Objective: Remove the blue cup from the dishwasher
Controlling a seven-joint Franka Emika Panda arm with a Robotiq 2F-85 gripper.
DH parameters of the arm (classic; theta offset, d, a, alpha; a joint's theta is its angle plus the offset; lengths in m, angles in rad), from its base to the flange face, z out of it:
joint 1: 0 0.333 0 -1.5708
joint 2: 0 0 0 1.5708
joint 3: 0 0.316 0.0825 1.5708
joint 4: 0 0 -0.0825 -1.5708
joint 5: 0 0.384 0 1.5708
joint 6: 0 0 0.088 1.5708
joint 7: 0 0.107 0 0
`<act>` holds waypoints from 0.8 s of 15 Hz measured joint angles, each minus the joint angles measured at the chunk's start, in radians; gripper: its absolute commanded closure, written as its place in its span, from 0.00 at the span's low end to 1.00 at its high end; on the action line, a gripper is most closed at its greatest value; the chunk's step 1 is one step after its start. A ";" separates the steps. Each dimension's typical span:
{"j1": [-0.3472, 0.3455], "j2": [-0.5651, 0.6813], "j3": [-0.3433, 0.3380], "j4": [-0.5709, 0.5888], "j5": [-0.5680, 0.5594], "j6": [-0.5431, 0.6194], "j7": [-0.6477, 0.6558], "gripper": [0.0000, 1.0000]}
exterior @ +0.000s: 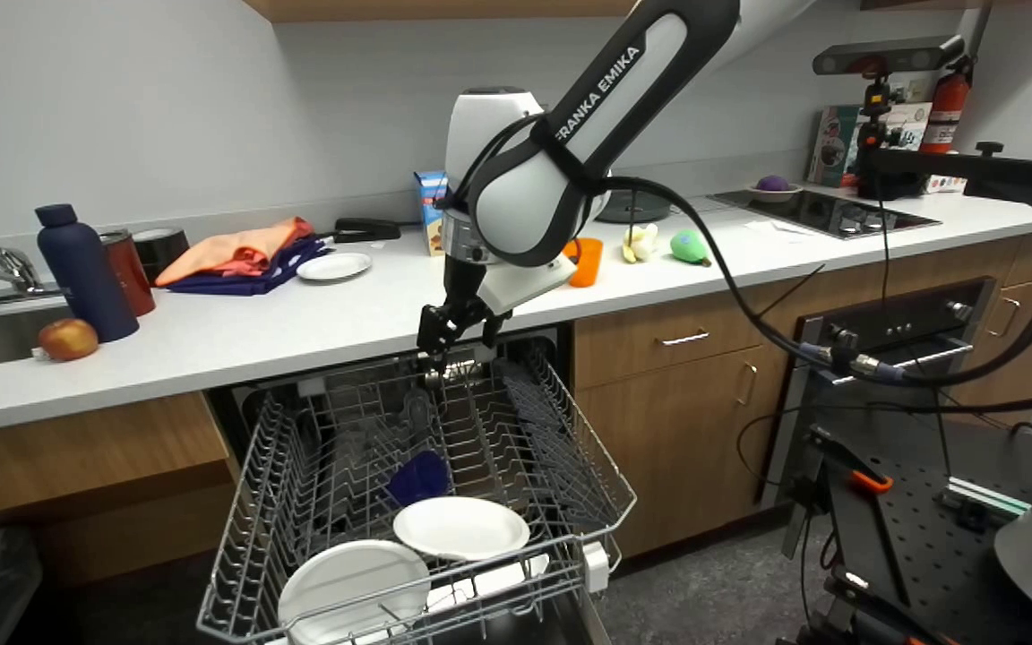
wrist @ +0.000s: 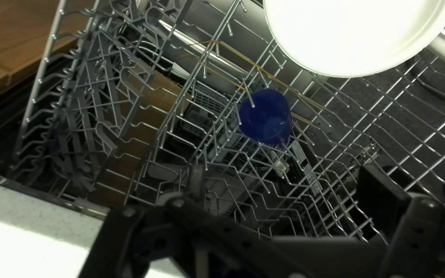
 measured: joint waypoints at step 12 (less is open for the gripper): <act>0.000 0.000 0.018 -0.003 0.094 0.001 0.002 0.00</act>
